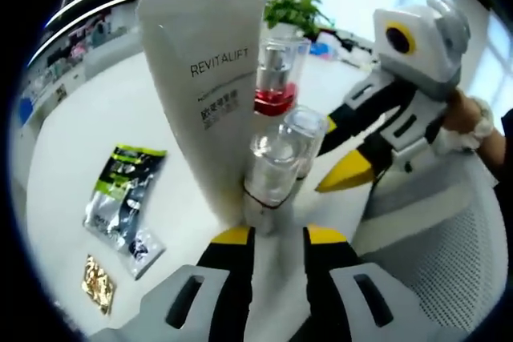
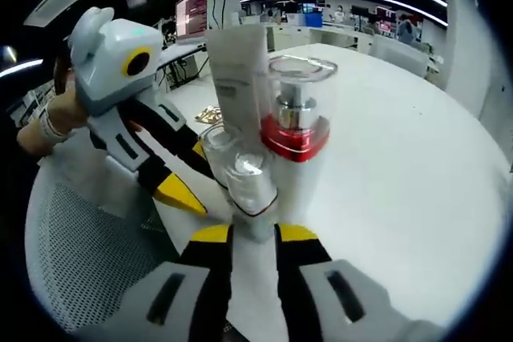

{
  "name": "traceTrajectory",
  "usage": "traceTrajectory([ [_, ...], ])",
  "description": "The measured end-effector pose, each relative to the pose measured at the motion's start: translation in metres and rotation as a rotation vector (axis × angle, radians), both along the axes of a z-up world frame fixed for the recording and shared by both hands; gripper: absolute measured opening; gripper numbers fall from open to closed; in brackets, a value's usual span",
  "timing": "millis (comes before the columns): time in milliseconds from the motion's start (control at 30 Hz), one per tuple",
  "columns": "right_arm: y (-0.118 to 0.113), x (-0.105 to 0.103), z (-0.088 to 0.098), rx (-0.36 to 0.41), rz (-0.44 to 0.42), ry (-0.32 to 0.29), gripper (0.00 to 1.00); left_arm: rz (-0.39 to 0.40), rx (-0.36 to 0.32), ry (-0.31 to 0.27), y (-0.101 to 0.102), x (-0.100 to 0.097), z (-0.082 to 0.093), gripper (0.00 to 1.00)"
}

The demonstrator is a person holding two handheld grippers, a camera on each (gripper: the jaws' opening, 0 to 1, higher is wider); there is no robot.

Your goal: Arrange the skincare products in the storage area until every visible bottle or jar stands upright without overlapping.

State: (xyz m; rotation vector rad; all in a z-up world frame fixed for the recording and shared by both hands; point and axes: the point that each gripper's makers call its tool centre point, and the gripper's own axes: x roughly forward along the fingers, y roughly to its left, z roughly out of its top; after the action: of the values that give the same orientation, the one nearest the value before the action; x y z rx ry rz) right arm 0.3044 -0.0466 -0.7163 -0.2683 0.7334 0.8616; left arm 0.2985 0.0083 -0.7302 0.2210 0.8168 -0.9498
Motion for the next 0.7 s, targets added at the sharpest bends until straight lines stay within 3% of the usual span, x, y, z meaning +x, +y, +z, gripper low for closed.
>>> traceTrajectory([
  [267,-0.002,-0.004,0.019,0.021,-0.012,-0.055,0.31,0.047,-0.022,-0.047,0.014,-0.005,0.018,0.24],
  [700,0.001,-0.021,0.035,0.093,-0.029,-0.075,0.57,0.195,-0.076,-0.183,0.051,-0.003,0.06,0.6],
])
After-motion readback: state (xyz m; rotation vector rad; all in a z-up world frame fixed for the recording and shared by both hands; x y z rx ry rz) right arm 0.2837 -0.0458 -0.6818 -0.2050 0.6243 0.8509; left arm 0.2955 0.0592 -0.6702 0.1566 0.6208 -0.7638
